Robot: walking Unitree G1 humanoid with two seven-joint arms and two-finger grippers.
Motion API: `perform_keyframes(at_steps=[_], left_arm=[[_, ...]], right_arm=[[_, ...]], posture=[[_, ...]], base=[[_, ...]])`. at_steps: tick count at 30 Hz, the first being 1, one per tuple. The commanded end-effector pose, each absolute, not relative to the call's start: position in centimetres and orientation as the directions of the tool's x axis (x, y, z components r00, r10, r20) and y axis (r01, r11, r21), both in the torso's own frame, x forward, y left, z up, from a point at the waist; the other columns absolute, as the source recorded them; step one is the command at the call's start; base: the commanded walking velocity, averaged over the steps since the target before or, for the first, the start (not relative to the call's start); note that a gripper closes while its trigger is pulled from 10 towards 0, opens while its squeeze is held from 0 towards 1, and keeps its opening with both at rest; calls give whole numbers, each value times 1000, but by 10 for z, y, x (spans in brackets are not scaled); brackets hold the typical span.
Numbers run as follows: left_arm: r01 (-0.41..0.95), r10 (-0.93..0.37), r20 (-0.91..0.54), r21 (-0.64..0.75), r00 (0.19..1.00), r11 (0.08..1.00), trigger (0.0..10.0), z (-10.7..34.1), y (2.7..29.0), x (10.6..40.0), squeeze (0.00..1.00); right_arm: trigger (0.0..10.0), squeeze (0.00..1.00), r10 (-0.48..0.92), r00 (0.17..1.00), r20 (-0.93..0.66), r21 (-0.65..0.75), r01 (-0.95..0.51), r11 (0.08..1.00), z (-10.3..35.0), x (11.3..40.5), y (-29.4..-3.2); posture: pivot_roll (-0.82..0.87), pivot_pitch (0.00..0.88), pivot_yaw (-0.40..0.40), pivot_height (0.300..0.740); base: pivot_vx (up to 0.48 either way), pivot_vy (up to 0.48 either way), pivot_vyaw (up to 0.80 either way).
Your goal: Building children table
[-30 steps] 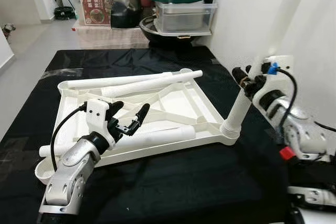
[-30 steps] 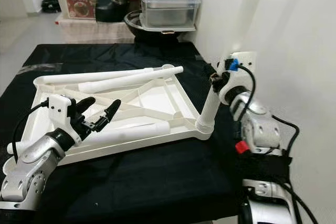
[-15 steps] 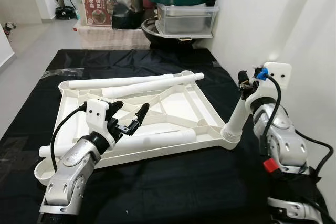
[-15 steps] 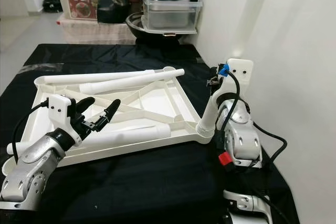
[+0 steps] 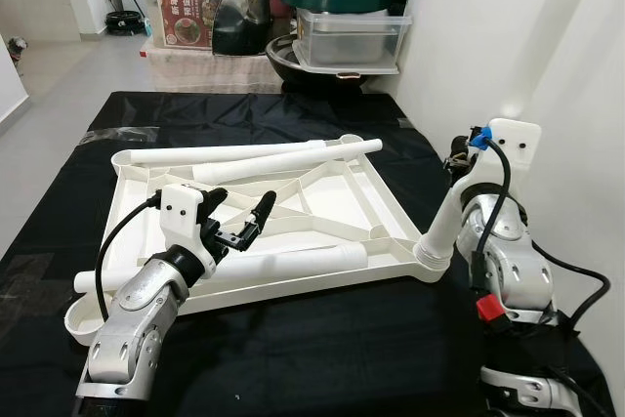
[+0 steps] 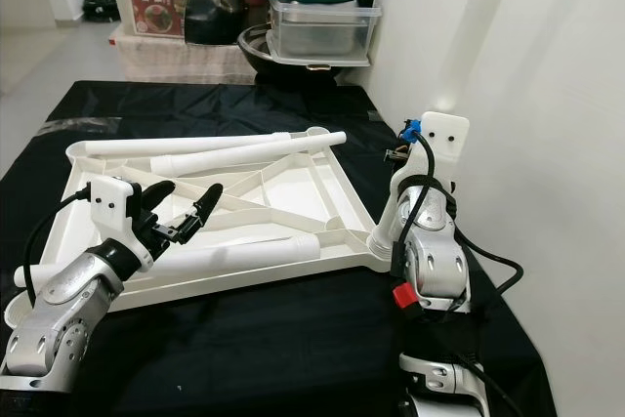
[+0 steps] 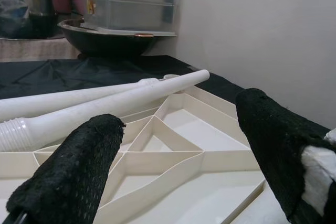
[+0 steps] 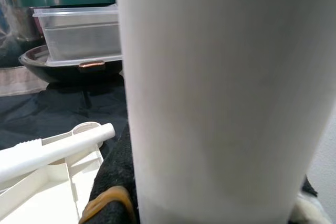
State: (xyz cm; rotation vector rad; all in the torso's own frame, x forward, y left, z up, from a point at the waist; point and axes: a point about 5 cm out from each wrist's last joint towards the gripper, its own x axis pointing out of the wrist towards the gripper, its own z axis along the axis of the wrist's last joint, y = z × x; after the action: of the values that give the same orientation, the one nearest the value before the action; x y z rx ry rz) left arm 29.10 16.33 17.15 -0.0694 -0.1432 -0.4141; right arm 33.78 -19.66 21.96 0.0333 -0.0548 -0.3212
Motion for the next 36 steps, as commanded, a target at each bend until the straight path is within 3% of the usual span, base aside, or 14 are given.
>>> perform_keyframes(at_steps=[1, 9, 10, 11, 16, 18, 19, 25, 29, 34, 35, 36], left_arm=[[396, -387, 134, -46, 912, 917, 10000, 166, 164, 291, 0], [404, -395, 133, -46, 909, 914, 10000, 166, 163, 292, 0], [404, -395, 132, -45, 909, 914, 10000, 166, 163, 293, 0], [404, -396, 131, -44, 909, 914, 10000, 166, 163, 293, 0], [406, -398, 129, -45, 908, 913, 10000, 165, 164, 293, 0], [409, -400, 128, -46, 907, 912, 10000, 165, 164, 293, 0], [410, -401, 128, -46, 907, 911, 10000, 165, 164, 293, 0], [415, -407, 125, -45, 905, 909, 10000, 164, 164, 293, 0], [419, -411, 126, -45, 903, 907, 10000, 164, 164, 294, 0], [426, -418, 127, -45, 900, 903, 10000, 164, 162, 294, 0], [430, -422, 128, -44, 898, 902, 10000, 165, 161, 295, 0], [430, -422, 128, -44, 898, 902, 10000, 165, 161, 295, 0]], right_arm=[[10000, 0, -336, 934, -117, -18, 337, 941, 182, 335, -198], [10000, 0, -317, 946, -62, -11, 317, 948, 192, 337, -198], [10000, 890, -311, 949, -57, -14, 311, 950, 194, 337, -198], [10000, 1000, -306, 950, -52, -1, 307, 952, 195, 337, -199], [10000, 1000, -292, 956, -24, -19, 291, 956, 203, 336, -201], [10000, 192, -257, 966, -17, -45, 256, 966, 211, 336, -202], [10000, 0, -241, 970, -8, -48, 241, 969, 215, 335, -203], [10000, 0, -104, 990, 100, -38, 108, 993, 254, 331, -216], [10000, 0, 156, 985, 76, -109, -147, 983, 273, 326, -220], [10000, 0, 203, 977, 70, -133, -192, 972, 278, 326, -235], [10000, 0, 231, 972, 53, -161, -220, 962, 282, 329, -253], [10000, 0, 231, 972, 53, -161, -220, 962, 282, 329, -253]], posture=[[-3, 0, -93, 740], [-9, 0, -85, 740], [-9, 0, -85, 740], [-10, 0, -84, 740], [-14, 0, -82, 740], [-15, 0, -79, 740], [-15, 0, -79, 740], [-25, 0, -72, 740], [-33, 0, -67, 740], [-35, 0, -65, 740], [-35, 0, -64, 740], [-35, 0, -64, 740]], base=[[0, 0, 0], [0, 0, 0], [0, 0, 0], [0, 0, 0], [0, 0, 0], [0, 0, 0], [0, 0, 0], [0, 0, 0], [0, 0, 0], [0, 0, 0], [0, 0, 0], [0, 0, 0]])
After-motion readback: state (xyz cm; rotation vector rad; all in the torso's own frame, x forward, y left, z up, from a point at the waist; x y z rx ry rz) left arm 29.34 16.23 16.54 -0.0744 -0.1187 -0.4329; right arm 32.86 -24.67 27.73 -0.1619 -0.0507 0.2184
